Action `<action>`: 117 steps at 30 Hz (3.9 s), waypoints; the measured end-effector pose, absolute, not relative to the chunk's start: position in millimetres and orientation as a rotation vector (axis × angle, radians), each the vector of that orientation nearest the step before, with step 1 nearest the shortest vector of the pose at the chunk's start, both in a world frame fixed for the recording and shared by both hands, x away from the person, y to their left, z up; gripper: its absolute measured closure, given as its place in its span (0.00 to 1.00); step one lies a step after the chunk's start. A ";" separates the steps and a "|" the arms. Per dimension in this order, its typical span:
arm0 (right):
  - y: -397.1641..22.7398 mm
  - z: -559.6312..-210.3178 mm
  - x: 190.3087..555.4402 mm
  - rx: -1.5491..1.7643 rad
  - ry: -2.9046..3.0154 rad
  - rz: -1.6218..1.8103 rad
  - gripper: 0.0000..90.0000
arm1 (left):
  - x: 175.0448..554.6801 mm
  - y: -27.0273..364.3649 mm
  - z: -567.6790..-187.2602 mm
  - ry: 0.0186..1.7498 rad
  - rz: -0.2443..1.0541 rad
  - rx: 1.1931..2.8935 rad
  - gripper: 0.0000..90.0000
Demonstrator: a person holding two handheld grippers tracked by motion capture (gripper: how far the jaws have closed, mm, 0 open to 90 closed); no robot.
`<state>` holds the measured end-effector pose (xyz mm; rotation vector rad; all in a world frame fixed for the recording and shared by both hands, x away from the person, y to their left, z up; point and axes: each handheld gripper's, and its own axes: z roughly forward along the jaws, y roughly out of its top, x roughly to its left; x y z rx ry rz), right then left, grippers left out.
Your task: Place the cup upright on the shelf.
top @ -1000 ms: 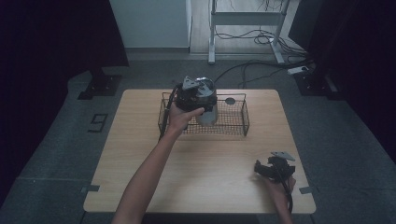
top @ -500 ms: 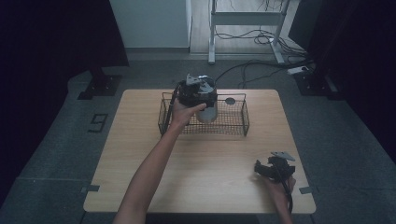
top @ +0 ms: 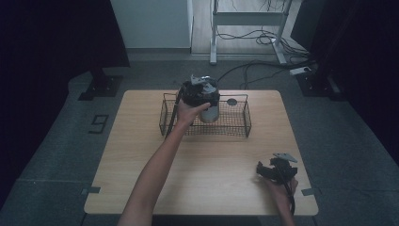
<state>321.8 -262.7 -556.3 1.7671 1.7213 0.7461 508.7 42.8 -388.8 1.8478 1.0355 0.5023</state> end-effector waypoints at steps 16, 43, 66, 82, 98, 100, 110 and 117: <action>-262.7 -556.3 321.6 1.767 1.720 0.747 0.04 | 520.5 35.8 -416.2 1.081 0.504 1.892 0.05; -262.6 -556.3 321.6 1.769 1.720 0.747 0.04 | 526.7 29.4 -456.3 1.121 0.495 1.930 0.05; -262.6 -556.3 321.5 1.767 1.722 0.746 0.04 | 512.9 24.6 -454.4 1.087 0.525 1.916 0.00; -262.5 -556.3 321.5 1.768 1.720 0.745 0.04 | 500.0 37.8 -436.4 1.065 0.529 1.859 0.00; -262.6 -556.3 321.6 1.769 1.720 0.745 0.04 | 484.6 60.2 -426.2 1.058 0.525 1.819 0.00; -262.6 -556.3 321.6 1.768 1.720 0.746 0.04 | 483.1 61.4 -425.6 1.052 0.525 1.819 0.00; -262.6 -556.3 321.6 1.769 1.720 0.746 0.04 | 469.8 71.2 -425.8 1.020 0.532 1.826 0.00; -262.6 -556.3 321.6 1.768 1.720 0.745 0.04 | 458.7 78.2 -427.9 1.011 0.521 1.822 0.00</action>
